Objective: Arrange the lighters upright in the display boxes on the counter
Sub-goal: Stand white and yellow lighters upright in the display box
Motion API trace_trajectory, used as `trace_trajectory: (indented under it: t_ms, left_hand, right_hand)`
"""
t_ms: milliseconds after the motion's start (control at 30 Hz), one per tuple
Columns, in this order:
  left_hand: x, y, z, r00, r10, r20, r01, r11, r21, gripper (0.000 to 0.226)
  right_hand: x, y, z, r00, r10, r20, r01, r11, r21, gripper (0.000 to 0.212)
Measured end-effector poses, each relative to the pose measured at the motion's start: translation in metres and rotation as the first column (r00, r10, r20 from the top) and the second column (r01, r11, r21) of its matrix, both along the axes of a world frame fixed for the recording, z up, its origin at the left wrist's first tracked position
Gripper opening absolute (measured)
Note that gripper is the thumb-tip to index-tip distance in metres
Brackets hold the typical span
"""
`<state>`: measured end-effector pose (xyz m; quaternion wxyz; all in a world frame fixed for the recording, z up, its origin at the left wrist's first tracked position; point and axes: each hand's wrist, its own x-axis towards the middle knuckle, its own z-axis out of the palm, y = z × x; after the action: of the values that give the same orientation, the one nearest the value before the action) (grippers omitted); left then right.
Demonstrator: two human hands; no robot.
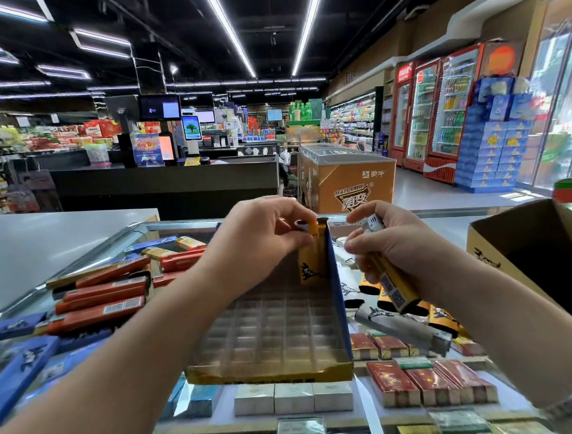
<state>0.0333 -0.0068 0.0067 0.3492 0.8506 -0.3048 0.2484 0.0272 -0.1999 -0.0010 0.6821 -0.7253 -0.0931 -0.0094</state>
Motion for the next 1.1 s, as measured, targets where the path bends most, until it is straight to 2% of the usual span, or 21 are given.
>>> trace_trajectory:
  t_ms: [133, 267, 433, 500, 700, 833, 967, 1100]
  left_hand:
    - [0.000, -0.005, -0.005, 0.998, 0.015, 0.057, -0.012, 0.999, -0.045, 0.023]
    - [-0.001, -0.009, -0.009, 0.993, 0.030, 0.116, -0.030, 1.000, -0.006, 0.020]
    - [-0.004, -0.011, -0.005, 0.952, 0.057, 0.299, -0.116, 0.976, 0.183, 0.021]
    - [-0.005, -0.013, -0.004, 0.950, 0.038, 0.311, -0.128, 0.954, 0.273, 0.019]
    - [-0.001, -0.015, -0.008, 0.941, 0.122, 0.316, -0.218, 0.932, 0.291, 0.026]
    - [0.004, -0.010, -0.008, 0.957, 0.150, 0.247, -0.221, 0.931, 0.292, 0.031]
    - [0.007, -0.006, -0.008, 0.996, 0.088, 0.011, -0.088, 0.961, 0.262, 0.041]
    - [0.007, -0.004, -0.010, 0.998, 0.068, 0.011, -0.069, 0.977, 0.201, 0.043]
  right_hand:
    - [0.000, 0.001, -0.002, 0.999, 0.040, -0.028, -0.041, 0.997, -0.061, 0.037]
    - [-0.001, 0.004, -0.004, 0.995, 0.085, -0.044, -0.091, 0.984, -0.156, 0.039]
    - [-0.002, 0.005, -0.003, 0.995, 0.094, -0.033, -0.098, 0.985, -0.141, 0.036]
    - [-0.003, 0.006, -0.003, 0.995, 0.098, -0.026, -0.100, 0.984, -0.145, 0.035]
    - [-0.004, 0.006, -0.003, 0.998, 0.057, -0.028, -0.060, 0.991, -0.121, 0.027]
    - [-0.003, 0.006, -0.001, 0.998, 0.010, -0.060, -0.014, 0.998, -0.060, 0.018]
    - [-0.004, 0.003, 0.004, 0.992, 0.078, -0.099, -0.065, 0.989, 0.130, 0.021]
    - [-0.005, -0.001, 0.007, 0.984, 0.168, -0.057, -0.144, 0.941, 0.305, 0.032]
